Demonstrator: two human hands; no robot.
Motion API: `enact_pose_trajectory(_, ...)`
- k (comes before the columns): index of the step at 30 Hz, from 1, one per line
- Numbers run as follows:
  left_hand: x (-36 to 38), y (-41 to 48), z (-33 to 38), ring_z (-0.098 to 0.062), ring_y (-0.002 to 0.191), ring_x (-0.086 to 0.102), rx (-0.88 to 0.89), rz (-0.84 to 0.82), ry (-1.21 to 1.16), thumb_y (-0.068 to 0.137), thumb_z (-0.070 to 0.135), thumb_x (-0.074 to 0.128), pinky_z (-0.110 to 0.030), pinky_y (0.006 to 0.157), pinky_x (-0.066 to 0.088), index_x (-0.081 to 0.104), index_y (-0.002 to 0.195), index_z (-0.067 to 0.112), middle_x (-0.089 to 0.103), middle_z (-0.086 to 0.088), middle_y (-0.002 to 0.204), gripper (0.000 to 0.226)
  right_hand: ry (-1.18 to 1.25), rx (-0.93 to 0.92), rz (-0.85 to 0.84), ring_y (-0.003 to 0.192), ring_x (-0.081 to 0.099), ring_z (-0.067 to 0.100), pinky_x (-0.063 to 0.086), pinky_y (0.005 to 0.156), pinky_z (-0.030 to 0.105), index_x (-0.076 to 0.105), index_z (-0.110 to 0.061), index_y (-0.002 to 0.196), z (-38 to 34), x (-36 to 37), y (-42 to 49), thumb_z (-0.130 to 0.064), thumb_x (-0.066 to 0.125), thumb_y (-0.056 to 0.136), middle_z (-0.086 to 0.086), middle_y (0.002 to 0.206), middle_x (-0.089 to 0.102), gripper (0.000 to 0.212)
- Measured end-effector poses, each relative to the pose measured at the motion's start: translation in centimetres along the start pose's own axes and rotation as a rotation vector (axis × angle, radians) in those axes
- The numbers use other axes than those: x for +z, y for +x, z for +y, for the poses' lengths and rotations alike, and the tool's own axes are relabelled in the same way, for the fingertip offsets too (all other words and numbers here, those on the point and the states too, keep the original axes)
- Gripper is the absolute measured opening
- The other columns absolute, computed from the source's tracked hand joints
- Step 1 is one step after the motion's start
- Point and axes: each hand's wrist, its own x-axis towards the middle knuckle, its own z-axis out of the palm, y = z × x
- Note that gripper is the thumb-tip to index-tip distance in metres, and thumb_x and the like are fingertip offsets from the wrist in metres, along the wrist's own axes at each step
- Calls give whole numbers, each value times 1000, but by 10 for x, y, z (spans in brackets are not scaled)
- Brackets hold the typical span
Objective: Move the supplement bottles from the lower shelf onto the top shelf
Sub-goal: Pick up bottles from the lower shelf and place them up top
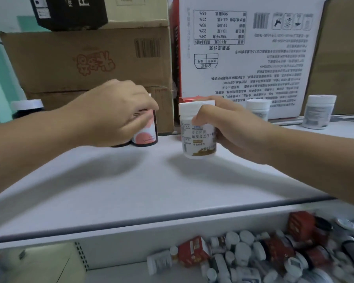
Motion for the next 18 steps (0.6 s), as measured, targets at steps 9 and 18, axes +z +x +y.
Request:
enact_pose_trajectory(9,5,58,123,-8,124,49,-87,-471,-207,98,55,27,-30,106,40,48,138,33,53,16,136,51,-3,3,73,83,58,17,44,77,31,54,-13,95,15,-82,-44,-10,57,80,5,86,61,16)
enact_pose_trajectory(18,32,137,182,-14,127,47,-145,-533,-380,104,48,34,-23,96,33,49,140,28,49,7,143,44,-30,4,120,88,53,26,41,84,40,49,-11,96,22,-177,-50,-12,56,75,14,94,53,22)
